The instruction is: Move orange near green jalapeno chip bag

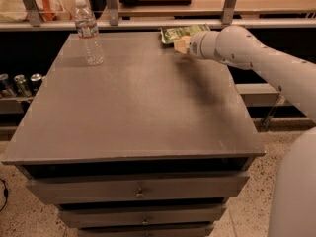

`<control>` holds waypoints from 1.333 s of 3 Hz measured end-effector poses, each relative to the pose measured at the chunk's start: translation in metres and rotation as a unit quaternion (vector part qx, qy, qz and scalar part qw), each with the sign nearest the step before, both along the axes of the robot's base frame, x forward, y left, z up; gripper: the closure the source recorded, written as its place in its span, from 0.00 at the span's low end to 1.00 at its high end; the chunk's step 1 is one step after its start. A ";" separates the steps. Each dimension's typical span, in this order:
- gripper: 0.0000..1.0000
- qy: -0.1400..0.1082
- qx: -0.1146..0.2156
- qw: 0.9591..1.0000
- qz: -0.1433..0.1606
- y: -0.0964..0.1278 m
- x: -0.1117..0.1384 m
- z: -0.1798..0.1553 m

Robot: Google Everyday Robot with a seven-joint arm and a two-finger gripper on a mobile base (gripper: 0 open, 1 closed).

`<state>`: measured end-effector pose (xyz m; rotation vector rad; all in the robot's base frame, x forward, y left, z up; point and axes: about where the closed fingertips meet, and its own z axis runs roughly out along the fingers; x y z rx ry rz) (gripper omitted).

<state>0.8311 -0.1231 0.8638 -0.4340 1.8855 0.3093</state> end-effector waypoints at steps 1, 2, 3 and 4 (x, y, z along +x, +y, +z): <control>0.36 0.002 0.003 1.000 0.002 0.001 0.001 -0.001; 0.12 0.004 0.005 1.000 0.005 0.003 0.000 0.000; 0.00 0.006 0.005 1.000 0.011 0.005 -0.005 0.000; 0.00 0.006 0.004 1.000 0.016 0.007 -0.010 0.002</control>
Offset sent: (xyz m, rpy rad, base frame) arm -0.0032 -0.0004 0.0038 0.0106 0.0090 0.0129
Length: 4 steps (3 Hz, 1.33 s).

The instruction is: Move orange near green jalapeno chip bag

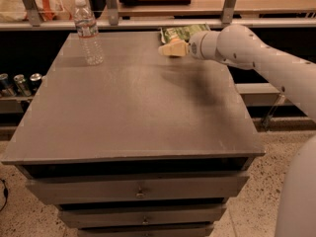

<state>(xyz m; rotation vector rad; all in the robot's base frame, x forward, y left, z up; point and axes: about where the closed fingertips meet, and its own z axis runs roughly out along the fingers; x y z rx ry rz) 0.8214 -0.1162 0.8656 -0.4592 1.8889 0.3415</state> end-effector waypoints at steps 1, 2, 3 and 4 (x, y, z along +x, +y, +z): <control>0.00 0.001 -0.009 1.000 0.010 0.001 -0.008 0.004; 0.00 0.007 -0.016 1.000 0.020 -0.004 -0.025 0.006; 0.00 0.010 -0.019 0.999 0.030 -0.012 -0.045 0.007; 0.00 0.019 -0.017 0.999 0.040 -0.019 -0.062 0.007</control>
Offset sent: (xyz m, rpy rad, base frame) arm -0.0558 -0.0204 0.0126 -0.0587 0.0332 0.0695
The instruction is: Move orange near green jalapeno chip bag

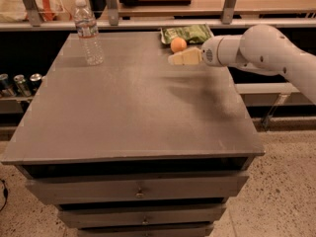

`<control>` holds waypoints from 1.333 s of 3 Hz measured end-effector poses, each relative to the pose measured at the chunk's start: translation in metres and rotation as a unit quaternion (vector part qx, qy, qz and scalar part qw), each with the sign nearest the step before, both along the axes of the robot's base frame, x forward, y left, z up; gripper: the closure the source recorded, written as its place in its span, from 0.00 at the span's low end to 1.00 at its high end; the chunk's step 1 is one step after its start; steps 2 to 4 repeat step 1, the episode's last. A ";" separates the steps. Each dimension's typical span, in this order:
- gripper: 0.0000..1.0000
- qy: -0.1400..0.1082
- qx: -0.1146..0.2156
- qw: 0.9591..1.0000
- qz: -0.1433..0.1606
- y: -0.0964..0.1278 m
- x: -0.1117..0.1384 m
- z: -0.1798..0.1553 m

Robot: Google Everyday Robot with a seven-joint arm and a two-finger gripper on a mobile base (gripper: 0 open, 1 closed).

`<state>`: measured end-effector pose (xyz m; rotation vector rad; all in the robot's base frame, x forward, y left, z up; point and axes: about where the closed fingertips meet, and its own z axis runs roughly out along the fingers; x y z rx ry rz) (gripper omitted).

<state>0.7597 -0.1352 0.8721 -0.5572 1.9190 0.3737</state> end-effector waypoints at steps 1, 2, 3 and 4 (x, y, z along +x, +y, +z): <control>0.00 0.010 0.001 1.000 0.008 -0.004 -0.011 -0.003; 0.00 0.010 0.001 1.000 0.008 -0.004 -0.011 -0.003; 0.00 0.010 0.001 1.000 0.008 -0.004 -0.011 -0.003; 0.00 0.010 0.001 1.000 0.008 -0.004 -0.011 -0.003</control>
Offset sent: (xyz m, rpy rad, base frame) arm 0.0000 0.0000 0.0000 0.0000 0.0000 0.0000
